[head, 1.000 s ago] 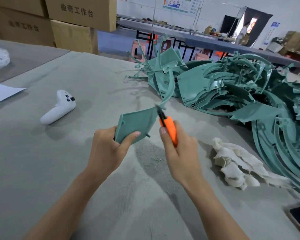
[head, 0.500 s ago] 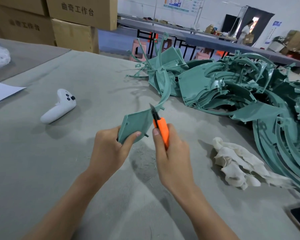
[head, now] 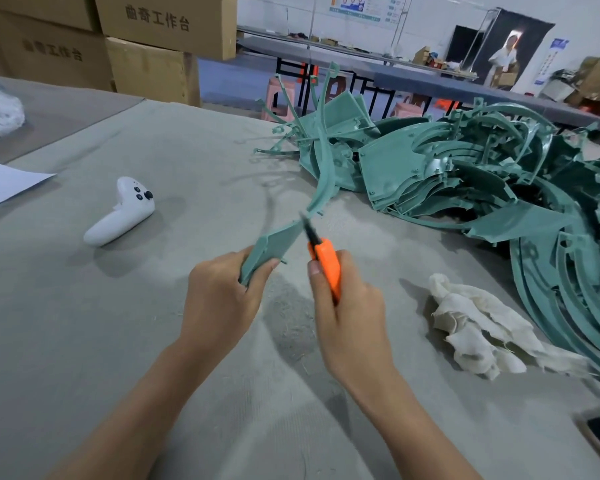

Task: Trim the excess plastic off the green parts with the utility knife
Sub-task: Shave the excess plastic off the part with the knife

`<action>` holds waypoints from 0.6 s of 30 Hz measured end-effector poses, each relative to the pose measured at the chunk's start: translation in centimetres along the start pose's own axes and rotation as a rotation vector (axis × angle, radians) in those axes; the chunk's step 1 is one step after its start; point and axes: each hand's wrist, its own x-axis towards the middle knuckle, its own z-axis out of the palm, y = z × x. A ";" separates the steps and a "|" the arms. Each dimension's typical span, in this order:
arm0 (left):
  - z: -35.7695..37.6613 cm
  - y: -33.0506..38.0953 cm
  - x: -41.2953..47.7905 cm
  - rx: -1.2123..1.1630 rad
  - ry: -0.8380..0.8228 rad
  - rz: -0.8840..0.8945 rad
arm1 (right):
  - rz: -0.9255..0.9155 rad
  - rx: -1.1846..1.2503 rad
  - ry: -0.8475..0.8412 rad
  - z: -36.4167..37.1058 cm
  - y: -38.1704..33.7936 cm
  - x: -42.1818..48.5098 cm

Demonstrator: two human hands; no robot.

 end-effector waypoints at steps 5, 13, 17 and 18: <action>0.1 -1.0 -0.6 0.212 0.046 -0.011 | -0.167 0.133 -0.053 -0.2 -1.0 -0.6; -0.4 -0.9 -0.7 0.246 -0.063 0.219 | 0.541 0.676 0.144 -2.7 1.6 1.5; 0.1 -0.6 -0.7 0.200 -0.158 0.323 | 0.639 0.818 0.126 -2.4 2.4 1.5; 0.2 -0.7 -0.6 0.173 -0.174 0.339 | 0.647 0.859 0.172 -2.5 2.5 1.7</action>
